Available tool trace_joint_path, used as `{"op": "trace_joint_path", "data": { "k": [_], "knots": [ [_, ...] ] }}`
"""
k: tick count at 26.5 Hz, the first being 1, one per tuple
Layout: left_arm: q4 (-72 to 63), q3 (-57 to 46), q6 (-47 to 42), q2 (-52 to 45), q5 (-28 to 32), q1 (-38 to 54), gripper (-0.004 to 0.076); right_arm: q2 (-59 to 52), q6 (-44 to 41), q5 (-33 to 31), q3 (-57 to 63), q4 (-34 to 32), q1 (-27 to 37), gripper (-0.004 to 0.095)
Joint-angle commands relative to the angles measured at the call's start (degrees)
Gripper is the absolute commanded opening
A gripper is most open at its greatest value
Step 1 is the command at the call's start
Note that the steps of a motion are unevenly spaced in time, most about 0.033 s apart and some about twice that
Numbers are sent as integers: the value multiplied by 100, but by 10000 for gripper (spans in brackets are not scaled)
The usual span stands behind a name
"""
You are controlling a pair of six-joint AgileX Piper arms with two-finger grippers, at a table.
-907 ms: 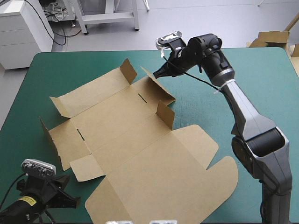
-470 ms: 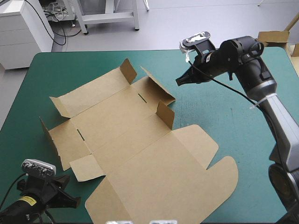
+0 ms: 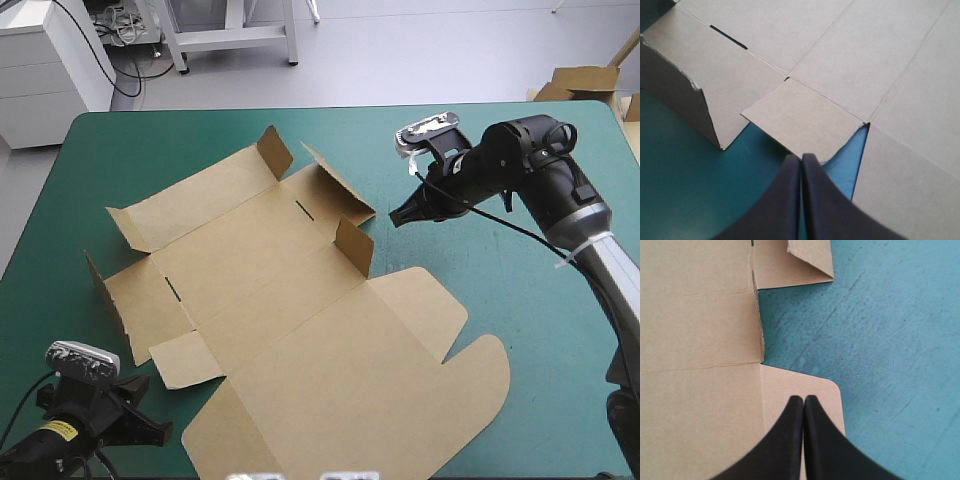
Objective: Fold the box
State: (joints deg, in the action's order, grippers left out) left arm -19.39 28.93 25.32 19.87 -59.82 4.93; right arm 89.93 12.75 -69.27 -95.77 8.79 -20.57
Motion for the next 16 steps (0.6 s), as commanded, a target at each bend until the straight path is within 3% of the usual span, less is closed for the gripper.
{"op": "trace_joint_path", "data": {
  "k": [1,16],
  "knots": [
    [-183,166,4,66,267,-2,-8,-268,181,218,-132,214,25,-22],
    [-183,166,4,66,267,-2,-8,-268,260,250,-132,140,25,-12]
  ]
}}
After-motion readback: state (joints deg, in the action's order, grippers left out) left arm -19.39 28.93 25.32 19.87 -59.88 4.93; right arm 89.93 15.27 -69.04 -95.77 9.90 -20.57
